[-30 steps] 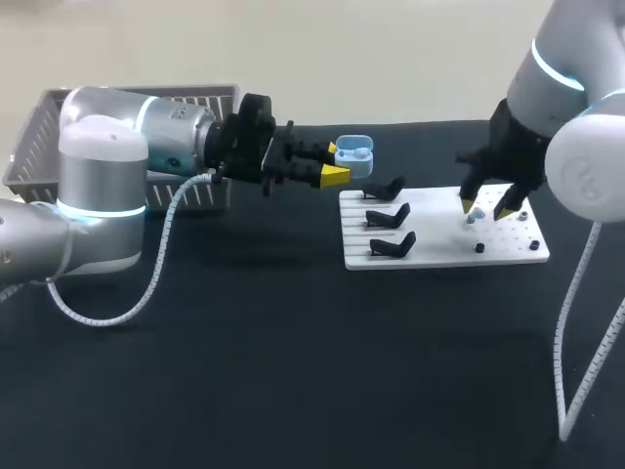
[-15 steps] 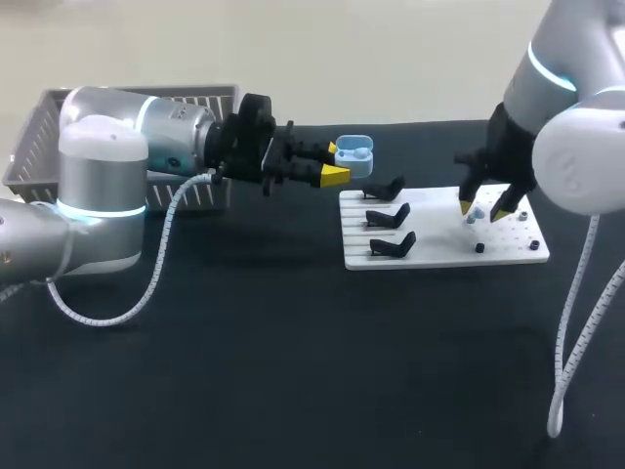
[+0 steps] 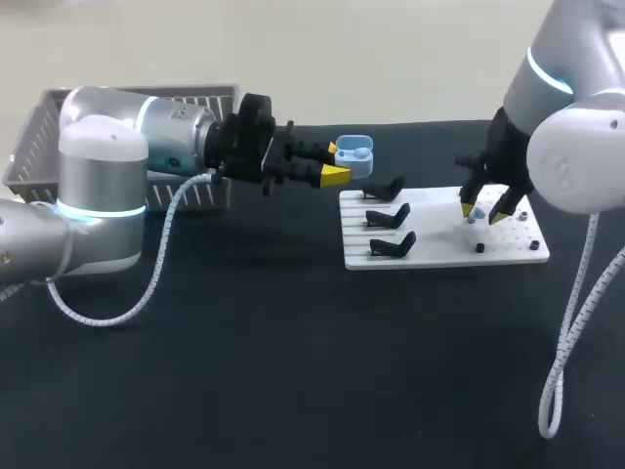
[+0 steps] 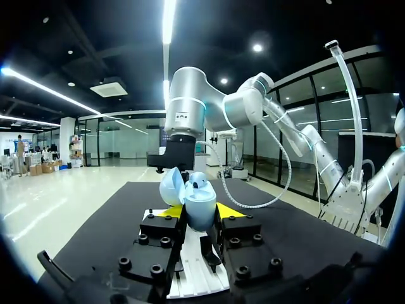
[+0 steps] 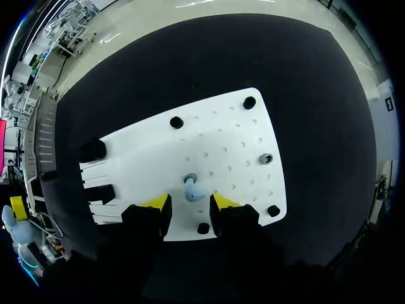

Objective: Pick up each earbud case from the left stands, insert the matching earbuds, close the lid, and place the case in the box.

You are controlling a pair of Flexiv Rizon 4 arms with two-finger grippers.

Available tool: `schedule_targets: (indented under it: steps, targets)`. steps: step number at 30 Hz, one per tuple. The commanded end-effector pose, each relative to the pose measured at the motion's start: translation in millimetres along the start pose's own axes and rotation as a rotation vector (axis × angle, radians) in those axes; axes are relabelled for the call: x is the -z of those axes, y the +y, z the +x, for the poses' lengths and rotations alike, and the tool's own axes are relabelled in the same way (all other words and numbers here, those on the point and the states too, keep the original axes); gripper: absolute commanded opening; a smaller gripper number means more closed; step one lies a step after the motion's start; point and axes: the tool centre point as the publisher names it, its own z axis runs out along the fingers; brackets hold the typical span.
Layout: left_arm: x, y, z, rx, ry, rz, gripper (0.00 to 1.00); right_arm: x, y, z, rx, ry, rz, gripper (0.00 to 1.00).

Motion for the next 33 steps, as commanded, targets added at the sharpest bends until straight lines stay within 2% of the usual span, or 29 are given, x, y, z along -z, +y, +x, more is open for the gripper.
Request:
schedule_targets:
  steps: [1,19,25,33]
  targets:
    - [0.0,-0.1,0.3,-0.001,0.0,-0.001,0.0,-4.7,-1.8,-4.9,-0.01,0.004,-0.004,0.38]
    - [0.0,-0.1,0.3,-0.001,0.0,-0.001,0.0,-8.1,-1.5,-11.5,-0.013,0.007,-0.024,0.36]
    - [0.0,-0.1,0.3,-0.001,0.0,-0.001,0.0,-9.3,-3.0,-10.9,-0.019,0.014,-0.026,0.27]
    - [0.0,-0.1,0.3,-0.001,0.0,-0.001,0.0,-10.3,-4.4,-10.1,-0.03,0.013,-0.028,0.26]
